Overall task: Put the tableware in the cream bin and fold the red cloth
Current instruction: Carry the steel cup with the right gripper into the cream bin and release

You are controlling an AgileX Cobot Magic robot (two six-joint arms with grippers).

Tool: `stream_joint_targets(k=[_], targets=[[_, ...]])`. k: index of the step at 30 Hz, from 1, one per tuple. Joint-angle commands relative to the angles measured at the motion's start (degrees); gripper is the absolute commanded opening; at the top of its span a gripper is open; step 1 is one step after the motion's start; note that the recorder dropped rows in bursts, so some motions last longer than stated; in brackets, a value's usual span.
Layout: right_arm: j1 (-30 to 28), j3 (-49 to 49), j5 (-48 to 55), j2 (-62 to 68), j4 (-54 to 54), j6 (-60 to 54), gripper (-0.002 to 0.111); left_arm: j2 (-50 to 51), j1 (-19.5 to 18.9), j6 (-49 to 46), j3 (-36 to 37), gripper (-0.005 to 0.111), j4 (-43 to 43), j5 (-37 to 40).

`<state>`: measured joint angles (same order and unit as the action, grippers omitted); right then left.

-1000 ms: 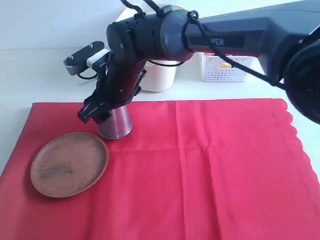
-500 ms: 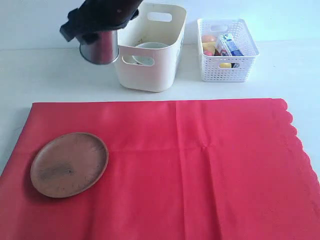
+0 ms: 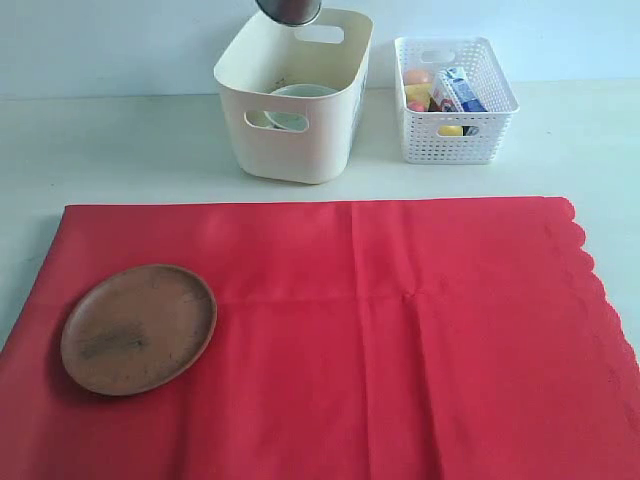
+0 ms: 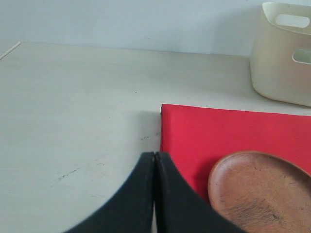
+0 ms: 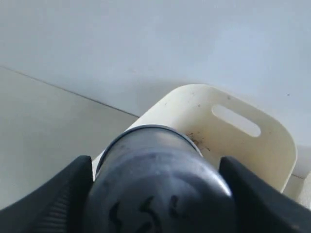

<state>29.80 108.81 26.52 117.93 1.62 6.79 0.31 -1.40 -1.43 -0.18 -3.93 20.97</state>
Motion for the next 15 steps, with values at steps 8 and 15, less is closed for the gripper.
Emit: stream_joint_targets(k=[8,15], targets=[[-0.32,0.42,-2.83,6.23,0.51,0.34,0.0,-0.31,0.36,0.04,0.18,0.002,0.04,-0.71],[-0.32,0.42,-3.81,8.06,1.31,0.34,0.0,-0.31,0.36,0.04,0.18,0.002,0.04,-0.71]])
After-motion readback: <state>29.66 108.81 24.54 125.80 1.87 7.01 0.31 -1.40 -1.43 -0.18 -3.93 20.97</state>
